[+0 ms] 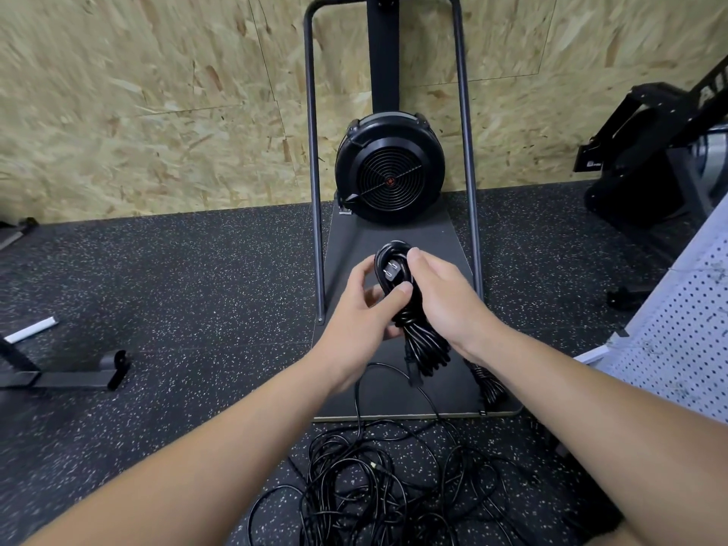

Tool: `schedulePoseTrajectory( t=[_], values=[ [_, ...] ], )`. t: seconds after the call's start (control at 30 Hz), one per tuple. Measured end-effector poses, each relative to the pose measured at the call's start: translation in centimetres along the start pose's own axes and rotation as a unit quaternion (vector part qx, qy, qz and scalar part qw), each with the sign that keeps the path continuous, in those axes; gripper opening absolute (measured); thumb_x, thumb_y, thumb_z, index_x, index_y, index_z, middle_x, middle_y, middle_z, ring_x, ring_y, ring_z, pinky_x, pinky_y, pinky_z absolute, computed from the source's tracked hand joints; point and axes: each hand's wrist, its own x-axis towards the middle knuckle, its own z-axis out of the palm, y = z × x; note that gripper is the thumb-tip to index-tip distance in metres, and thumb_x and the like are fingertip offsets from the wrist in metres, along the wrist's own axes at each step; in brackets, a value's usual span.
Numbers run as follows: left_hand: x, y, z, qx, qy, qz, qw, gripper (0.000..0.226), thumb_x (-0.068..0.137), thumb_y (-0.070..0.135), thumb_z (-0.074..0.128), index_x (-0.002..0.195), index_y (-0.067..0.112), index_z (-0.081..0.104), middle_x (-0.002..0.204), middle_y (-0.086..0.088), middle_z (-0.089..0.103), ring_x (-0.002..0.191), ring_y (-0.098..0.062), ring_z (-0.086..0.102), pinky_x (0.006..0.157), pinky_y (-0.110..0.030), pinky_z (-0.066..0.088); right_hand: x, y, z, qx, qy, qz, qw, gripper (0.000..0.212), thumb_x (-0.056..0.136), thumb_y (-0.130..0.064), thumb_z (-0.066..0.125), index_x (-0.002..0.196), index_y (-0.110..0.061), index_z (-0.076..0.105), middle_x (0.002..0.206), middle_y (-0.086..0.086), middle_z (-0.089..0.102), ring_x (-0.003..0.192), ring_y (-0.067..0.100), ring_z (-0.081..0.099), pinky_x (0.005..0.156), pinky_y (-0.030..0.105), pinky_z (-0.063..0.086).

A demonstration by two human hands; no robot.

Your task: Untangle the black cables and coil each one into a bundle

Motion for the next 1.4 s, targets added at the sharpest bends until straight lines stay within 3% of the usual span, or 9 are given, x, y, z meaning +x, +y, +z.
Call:
schedulePoseTrajectory(
  t=[0.17, 0.3, 0.5, 0.6, 0.73, 0.9, 1.2, 1.3, 1.4],
  values=[
    [-0.1, 1.1, -0.2, 0.023, 0.022, 0.020, 0.999, 0.039, 0.105, 0.025, 0.075, 0.140, 0.016, 0.059, 0.104, -0.003, 0.075, 0.096, -0.019, 0.075, 0.083, -0.041, 0.060, 0.4, -0.9, -1.5, -0.103, 0.031, -0.063, 0.992, 0.026, 0.107, -0.056, 0.060, 0.117, -0.037, 0.074, 0.126, -0.014, 0.072, 0.122, 0.004, 0.067, 0.115, 0.046, 0.050],
    [-0.3, 1.0, -0.1, 0.016, 0.037, 0.016, 0.999, 0.029, 0.110, 0.030, 0.068, 0.128, 0.007, 0.071, 0.108, -0.008, 0.075, 0.101, -0.020, 0.070, 0.100, -0.050, 0.059, 0.3, -0.6, -1.7, -0.112, 0.026, -0.101, 0.988, 0.032, 0.111, -0.033, 0.063, 0.141, -0.023, 0.067, 0.124, -0.014, 0.078, 0.120, 0.002, 0.071, 0.113, 0.044, 0.054],
    [-0.3, 1.2, -0.4, -0.063, -0.004, -0.041, 0.997, 0.052, 0.111, 0.038, 0.064, 0.132, -0.009, 0.067, 0.114, -0.018, 0.069, 0.103, -0.029, 0.062, 0.104, -0.052, 0.051, 0.4, -0.9, -2.6, -0.180, 0.007, -0.130, 0.975, 0.045, 0.114, -0.038, 0.054, 0.157, -0.025, 0.057, 0.142, -0.016, 0.070, 0.134, 0.003, 0.064, 0.119, 0.044, 0.048],
    [-0.3, 1.0, -0.3, -0.098, -0.006, -0.070, 0.993, 0.047, 0.112, 0.037, 0.062, 0.134, -0.004, 0.072, 0.121, -0.020, 0.071, 0.109, -0.030, 0.063, 0.111, -0.052, 0.048, 0.3, -0.9, -2.8, -0.207, 0.002, -0.123, 0.971, 0.044, 0.117, -0.036, 0.047, 0.160, -0.030, 0.055, 0.146, -0.020, 0.066, 0.138, -0.001, 0.059, 0.122, 0.041, 0.045],
    [-0.2, 1.2, 0.0, -0.178, -0.002, -0.116, 0.977, 0.038, 0.109, 0.040, 0.064, 0.123, 0.011, 0.084, 0.127, -0.016, 0.076, 0.112, -0.026, 0.067, 0.115, -0.047, 0.049, 0.0, -1.0, -2.3, -0.188, -0.002, -0.118, 0.975, 0.043, 0.120, -0.027, 0.040, 0.160, -0.037, 0.054, 0.107, -0.044, 0.065, 0.111, -0.011, 0.061, 0.106, 0.025, 0.044],
    [-0.4, 1.1, 0.2, -0.220, -0.007, -0.127, 0.967, 0.043, 0.109, 0.041, 0.062, 0.131, 0.008, 0.079, 0.140, -0.021, 0.072, 0.119, -0.029, 0.070, 0.121, -0.049, 0.049, 0.0, -0.7, -1.6, -0.210, 0.021, -0.216, 0.953, 0.047, 0.114, -0.005, 0.046, 0.152, -0.028, 0.061, 0.158, -0.012, 0.049, 0.151, 0.009, 0.044, 0.125, 0.040, 0.040],
    [-0.5, 2.0, 0.2, -0.263, 0.011, -0.148, 0.953, 0.044, 0.112, 0.042, 0.058, 0.136, 0.008, 0.074, 0.134, -0.016, 0.075, 0.115, -0.029, 0.075, 0.108, -0.047, 0.058, -0.4, -1.4, -2.4, -0.284, -0.032, -0.267, 0.921, 0.043, 0.115, -0.019, 0.055, 0.157, -0.030, 0.060, 0.178, -0.019, 0.024, 0.158, 0.003, 0.036, 0.127, 0.035, 0.036],
    [-0.7, 2.0, 0.3, -0.275, 0.022, -0.149, 0.949, 0.042, 0.110, 0.044, 0.062, 0.131, 0.012, 0.078, 0.127, -0.013, 0.076, 0.110, -0.029, 0.074, 0.115, -0.048, 0.055, -0.4, -1.5, -2.2, -0.236, -0.031, -0.227, 0.944, 0.042, 0.112, -0.027, 0.064, 0.152, -0.037, 0.064, 0.175, -0.021, 0.033, 0.155, -0.004, 0.038, 0.130, 0.033, 0.032],
    [-1.0, 1.8, 0.6, -0.295, 0.016, -0.156, 0.942, 0.046, 0.110, 0.046, 0.060, 0.142, 0.015, 0.072, 0.131, -0.013, 0.075, 0.108, -0.028, 0.076, 0.104, -0.047, 0.060, -0.4, -1.7, -2.1, -0.222, -0.045, -0.201, 0.953, 0.041, 0.108, -0.037, 0.070, 0.147, -0.043, 0.067, 0.169, -0.023, 0.042, 0.152, -0.008, 0.040, 0.131, 0.035, 0.031]
  ],
)
